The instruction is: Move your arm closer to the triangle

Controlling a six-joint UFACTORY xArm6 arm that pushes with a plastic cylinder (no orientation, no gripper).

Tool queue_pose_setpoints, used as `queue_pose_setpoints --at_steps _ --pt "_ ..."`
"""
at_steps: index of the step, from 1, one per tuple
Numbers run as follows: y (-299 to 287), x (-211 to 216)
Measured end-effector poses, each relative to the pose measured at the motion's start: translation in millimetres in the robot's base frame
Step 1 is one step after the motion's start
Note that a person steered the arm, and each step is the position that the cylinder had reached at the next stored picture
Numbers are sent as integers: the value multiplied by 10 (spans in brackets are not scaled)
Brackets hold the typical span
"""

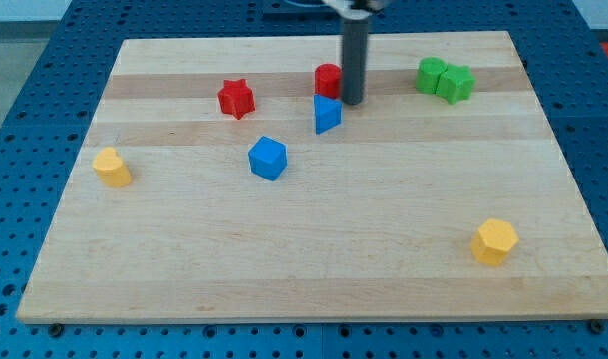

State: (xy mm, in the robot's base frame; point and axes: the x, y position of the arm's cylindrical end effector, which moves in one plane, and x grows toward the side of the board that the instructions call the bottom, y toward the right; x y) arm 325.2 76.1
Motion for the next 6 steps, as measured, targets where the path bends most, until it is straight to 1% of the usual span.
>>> queue_pose_setpoints --at_steps 1,3,4,5,6 --pt "98 -184" --pt "-866 -205" --pt "-335 -73" --pt "-145 22" --pt "-326 600"
